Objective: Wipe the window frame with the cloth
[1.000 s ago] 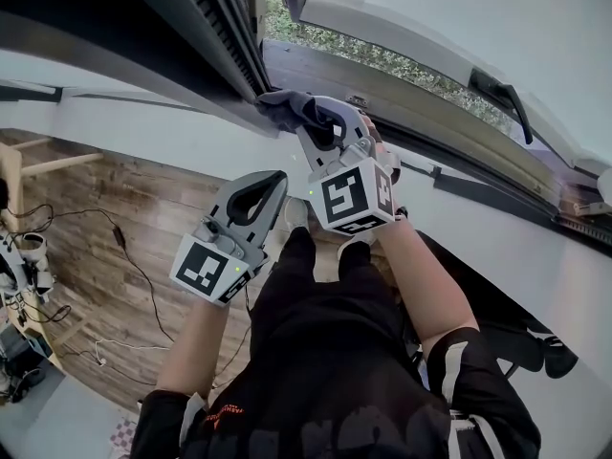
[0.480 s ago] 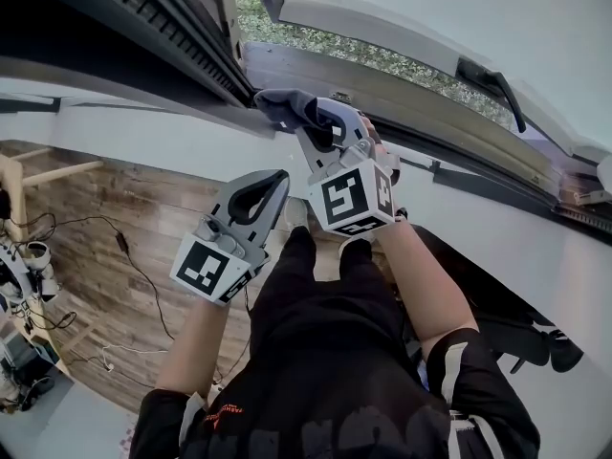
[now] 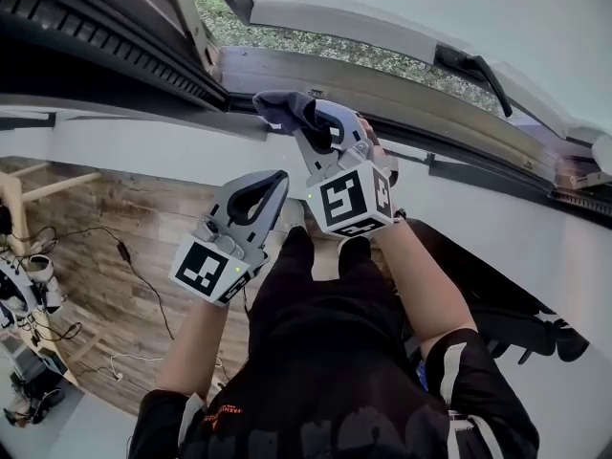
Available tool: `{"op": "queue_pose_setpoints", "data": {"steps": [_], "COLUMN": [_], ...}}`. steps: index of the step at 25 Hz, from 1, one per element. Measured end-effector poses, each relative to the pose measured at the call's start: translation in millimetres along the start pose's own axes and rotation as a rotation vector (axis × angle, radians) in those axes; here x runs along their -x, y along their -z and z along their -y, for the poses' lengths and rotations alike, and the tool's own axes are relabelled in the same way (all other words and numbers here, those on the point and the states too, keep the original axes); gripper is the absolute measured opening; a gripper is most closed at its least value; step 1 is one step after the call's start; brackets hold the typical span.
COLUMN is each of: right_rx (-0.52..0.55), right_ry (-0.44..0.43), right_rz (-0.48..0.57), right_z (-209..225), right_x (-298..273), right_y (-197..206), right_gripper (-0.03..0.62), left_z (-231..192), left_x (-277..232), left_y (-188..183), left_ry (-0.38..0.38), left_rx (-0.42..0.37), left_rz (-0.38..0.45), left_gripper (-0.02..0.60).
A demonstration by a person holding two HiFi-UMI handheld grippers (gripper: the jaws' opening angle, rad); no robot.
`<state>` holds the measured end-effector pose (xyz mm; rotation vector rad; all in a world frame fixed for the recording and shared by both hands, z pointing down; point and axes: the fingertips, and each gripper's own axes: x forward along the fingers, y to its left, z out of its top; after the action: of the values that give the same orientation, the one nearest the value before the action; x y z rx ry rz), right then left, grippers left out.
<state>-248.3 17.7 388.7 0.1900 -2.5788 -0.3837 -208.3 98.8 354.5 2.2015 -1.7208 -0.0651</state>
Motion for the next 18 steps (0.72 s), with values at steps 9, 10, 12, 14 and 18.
{"op": "queue_pose_setpoints", "data": {"steps": [9,10,12,14,18], "right_rx": [-0.017,-0.019,-0.021,-0.024,-0.031], "right_ry": [0.028,0.031,0.037,0.043,0.054], "right_rz": [-0.009,-0.01,-0.013,-0.015,-0.021], "right_z": [14,15,18,21,26], "right_x": [19,22,26,30,38], "right_y": [15,16,19,22,29], "right_gripper": [0.061,0.061,0.061,0.061,0.061], "left_z": [19,21,25,29,36], "left_x": [-17,-18,-21,-24,-30], "left_y": [-1,-1,-1,-2,1], "left_ry": [0.034,0.038,0.046,0.058,0.066], "left_rx": [-0.012,-0.013,-0.014,-0.01,-0.017], "left_rz": [-0.008,-0.008,-0.007,-0.001,-0.015], "left_gripper": [0.02,0.02,0.02,0.02,0.02]}}
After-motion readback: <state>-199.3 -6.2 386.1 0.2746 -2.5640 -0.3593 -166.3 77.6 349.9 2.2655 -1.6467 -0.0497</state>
